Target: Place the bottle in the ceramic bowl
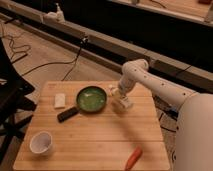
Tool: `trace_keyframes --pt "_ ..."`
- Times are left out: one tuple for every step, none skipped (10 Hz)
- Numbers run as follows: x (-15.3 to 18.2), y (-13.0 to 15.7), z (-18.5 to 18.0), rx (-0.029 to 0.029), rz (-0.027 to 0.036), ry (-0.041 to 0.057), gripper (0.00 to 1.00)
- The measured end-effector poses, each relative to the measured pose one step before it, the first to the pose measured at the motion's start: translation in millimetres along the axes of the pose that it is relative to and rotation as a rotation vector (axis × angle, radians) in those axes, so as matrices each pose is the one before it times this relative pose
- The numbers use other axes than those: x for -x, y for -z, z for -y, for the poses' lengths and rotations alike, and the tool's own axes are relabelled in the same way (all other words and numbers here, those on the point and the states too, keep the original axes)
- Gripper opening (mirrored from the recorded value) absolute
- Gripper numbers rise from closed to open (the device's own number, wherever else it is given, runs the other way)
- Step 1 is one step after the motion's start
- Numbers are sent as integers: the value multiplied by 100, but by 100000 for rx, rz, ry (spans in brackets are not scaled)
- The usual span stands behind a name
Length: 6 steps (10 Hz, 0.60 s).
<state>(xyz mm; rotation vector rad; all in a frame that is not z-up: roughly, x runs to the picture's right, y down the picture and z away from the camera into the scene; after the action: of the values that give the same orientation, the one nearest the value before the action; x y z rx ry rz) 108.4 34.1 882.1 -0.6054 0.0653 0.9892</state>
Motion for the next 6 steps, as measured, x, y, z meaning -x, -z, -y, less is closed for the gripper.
trace_keyframes --pt "863 1019 -108 -95 2559 1029 0" --pt "920 897 -712 1286 2797 1978 0" --pt "993 645 -1217 2132 2568 2759 0" --pt "1072 217 -2338 4477 2355 4477 0" --pt "618 -52 -1504 3064 1103 2528 0" --pt "929 -469 -2990 6756 1484 4482 1"
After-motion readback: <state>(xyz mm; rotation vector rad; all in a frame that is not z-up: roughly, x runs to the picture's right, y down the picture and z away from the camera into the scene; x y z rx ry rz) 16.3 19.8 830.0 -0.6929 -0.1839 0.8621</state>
